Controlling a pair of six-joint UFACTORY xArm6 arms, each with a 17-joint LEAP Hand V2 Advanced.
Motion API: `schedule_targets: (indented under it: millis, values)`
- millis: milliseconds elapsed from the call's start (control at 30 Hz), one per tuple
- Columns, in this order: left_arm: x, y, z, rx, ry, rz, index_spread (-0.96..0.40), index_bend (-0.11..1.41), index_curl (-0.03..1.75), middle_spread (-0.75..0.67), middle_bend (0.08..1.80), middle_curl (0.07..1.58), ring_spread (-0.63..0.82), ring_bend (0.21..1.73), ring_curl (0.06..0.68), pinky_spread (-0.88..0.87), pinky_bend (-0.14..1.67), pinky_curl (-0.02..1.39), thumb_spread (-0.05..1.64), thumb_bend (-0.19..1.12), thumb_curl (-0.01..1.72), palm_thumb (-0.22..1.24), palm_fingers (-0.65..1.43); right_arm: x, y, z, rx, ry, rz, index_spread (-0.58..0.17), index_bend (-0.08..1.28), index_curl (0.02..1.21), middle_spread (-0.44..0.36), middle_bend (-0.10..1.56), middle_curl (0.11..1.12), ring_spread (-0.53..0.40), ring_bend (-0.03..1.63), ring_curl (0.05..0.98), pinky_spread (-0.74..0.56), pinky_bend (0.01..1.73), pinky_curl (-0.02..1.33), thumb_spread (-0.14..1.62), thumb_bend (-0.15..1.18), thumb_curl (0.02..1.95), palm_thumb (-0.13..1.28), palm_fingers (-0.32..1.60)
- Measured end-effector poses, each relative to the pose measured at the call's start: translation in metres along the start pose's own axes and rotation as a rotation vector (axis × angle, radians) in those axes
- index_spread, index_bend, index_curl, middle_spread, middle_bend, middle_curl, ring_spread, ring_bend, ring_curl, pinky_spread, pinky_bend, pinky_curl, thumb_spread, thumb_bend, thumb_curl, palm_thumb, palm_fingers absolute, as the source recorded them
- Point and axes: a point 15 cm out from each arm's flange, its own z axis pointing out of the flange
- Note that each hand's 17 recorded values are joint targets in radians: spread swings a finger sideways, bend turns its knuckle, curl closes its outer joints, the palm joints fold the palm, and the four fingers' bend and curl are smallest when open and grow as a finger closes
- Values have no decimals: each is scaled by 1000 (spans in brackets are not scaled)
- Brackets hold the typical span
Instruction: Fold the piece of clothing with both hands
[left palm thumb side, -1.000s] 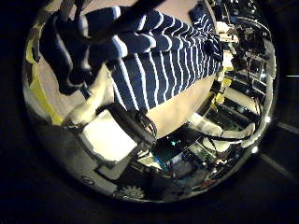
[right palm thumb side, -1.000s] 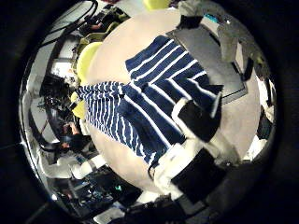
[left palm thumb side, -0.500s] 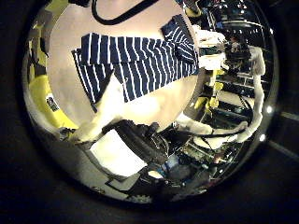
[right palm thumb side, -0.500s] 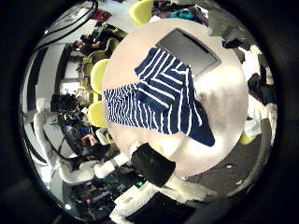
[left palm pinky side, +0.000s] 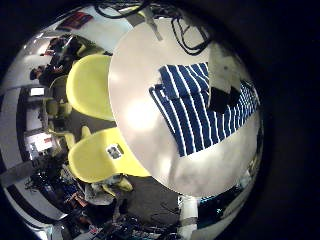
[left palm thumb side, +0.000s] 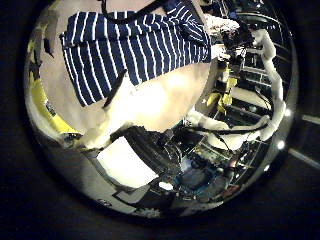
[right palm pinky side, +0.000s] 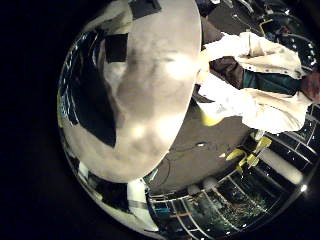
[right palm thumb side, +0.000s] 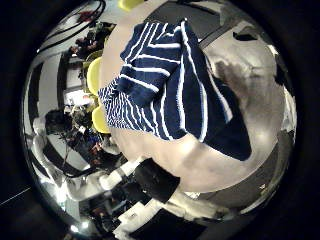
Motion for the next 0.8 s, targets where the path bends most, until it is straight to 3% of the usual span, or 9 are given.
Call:
schedule_targets:
  millis: [167, 400, 600, 667, 767, 800]
  values:
    - [0, 3, 7, -12, 3, 1, -227, 182, 716, -158, 271, 716, -318, 968, 426, -521, 768, 745, 1271, -13, 345, 454, 387, -12, -5, 19, -39, 3, -3, -242, 162, 415, -42, 491, 501, -149, 990, 493, 113, 761, 742, 1068, -29, 311, 220, 205]
    - [0, 7, 11, -21, 6, 3, -222, 182, 683, -155, 271, 696, -319, 950, 421, -515, 747, 746, 1275, -14, 338, 450, 403, -24, -6, 39, -86, 14, -15, -215, 154, 373, -41, 525, 499, -163, 1062, 496, 64, 836, 745, 1049, -20, 316, 248, 324]
    - [-1, 10, 15, -34, 0, 8, -225, 183, 661, -153, 270, 684, -320, 940, 420, -514, 735, 748, 1279, -14, 335, 444, 411, -27, 2, 48, -118, 1, -25, -240, 118, 307, -91, 535, 506, -246, 1215, 515, -214, 1110, 752, 1063, -5, 335, 355, 613]
    - [-4, 12, 14, -40, -18, 11, -229, 184, 654, -153, 269, 680, -320, 936, 419, -515, 730, 749, 1279, -13, 335, 443, 414, -25, 5, 51, -129, -6, -22, -254, 142, 306, -109, 565, 522, -256, 1236, 520, -280, 1127, 744, 1072, 2, 343, 401, 691]
    - [-8, 13, 11, -39, -35, 12, -231, 183, 644, -163, 273, 675, -322, 939, 419, -515, 720, 750, 1280, -13, 335, 442, 425, -27, 7, 52, -136, -8, -25, -302, 228, 337, -145, 688, 571, -267, 1232, 502, -399, 1060, 677, 1090, 66, 392, 584, 1002]
    - [-8, 14, 11, -41, -37, 13, -232, 183, 641, -165, 273, 673, -322, 938, 418, -515, 718, 750, 1278, -14, 335, 440, 426, -27, 8, 53, -140, -10, -24, -341, 342, 390, -162, 730, 596, -256, 1198, 500, -434, 1012, 655, 1091, 92, 415, 668, 1131]
